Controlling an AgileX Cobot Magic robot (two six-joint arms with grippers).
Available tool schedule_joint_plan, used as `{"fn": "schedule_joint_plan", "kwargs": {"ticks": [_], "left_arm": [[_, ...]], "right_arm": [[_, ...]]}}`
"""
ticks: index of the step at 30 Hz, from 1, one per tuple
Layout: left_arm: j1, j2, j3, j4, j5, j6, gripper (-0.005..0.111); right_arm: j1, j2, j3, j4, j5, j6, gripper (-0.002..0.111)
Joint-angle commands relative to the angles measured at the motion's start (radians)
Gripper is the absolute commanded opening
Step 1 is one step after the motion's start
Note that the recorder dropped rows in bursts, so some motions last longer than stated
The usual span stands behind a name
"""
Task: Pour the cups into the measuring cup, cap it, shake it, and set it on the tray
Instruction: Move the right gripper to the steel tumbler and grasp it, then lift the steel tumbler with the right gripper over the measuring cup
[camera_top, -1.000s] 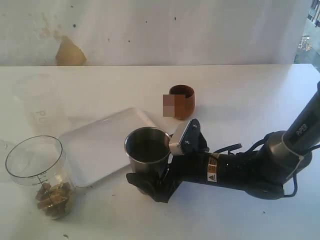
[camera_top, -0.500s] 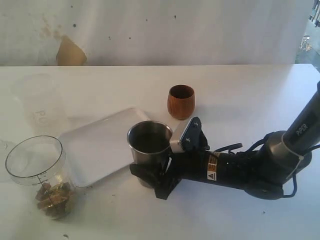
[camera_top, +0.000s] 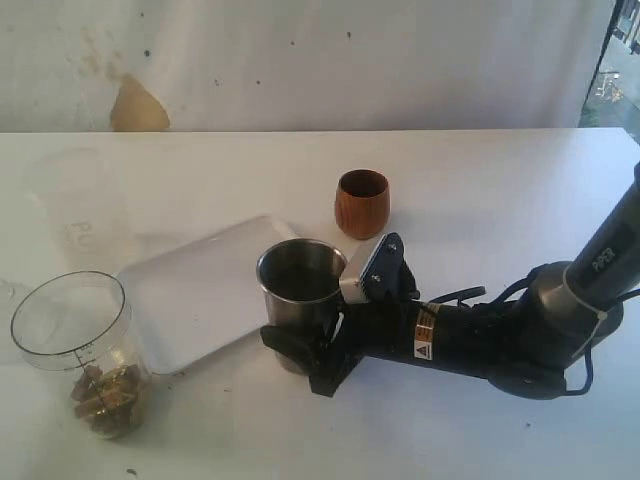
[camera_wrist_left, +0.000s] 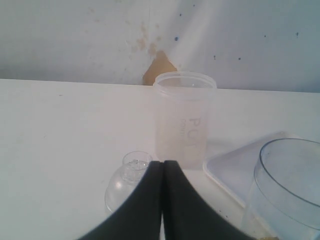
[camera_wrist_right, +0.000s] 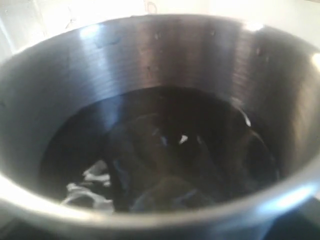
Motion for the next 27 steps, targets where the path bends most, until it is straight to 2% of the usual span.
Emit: {"fn": "schedule_joint_plan", "kwargs": {"ticks": [1, 2, 10, 14, 18, 27], "left_arm": [[-0.005, -0.005, 0.005, -0.005, 0.000, 0.001, 0.000], [-0.005, -0.005, 0.005, -0.005, 0.000, 0.001, 0.000], [-0.005, -0.005, 0.005, -0.005, 0.000, 0.001, 0.000], [-0.005, -0.005, 0.005, -0.005, 0.000, 0.001, 0.000], [-0.005, -0.005, 0.005, -0.005, 0.000, 0.001, 0.000], [-0.005, -0.005, 0.005, -0.005, 0.000, 0.001, 0.000]], "right_arm": [[0.000, -0.002, -0.005, 0.005, 0.000, -0.001, 0.003], [0.000, -0.011, -0.005, 0.005, 0.000, -0.001, 0.000], [0.000, -0.116, -0.005, -0.008, 0.009, 0.013, 0.000], [0.000, -0.181, -0.010, -0.015, 0.017, 0.093, 0.000], [0.020, -0.240, -0.058, -0.051, 0.136, 0.191, 0.000], [0.154, -0.281, -0.222, -0.058, 0.335, 0.246, 0.000]]}}
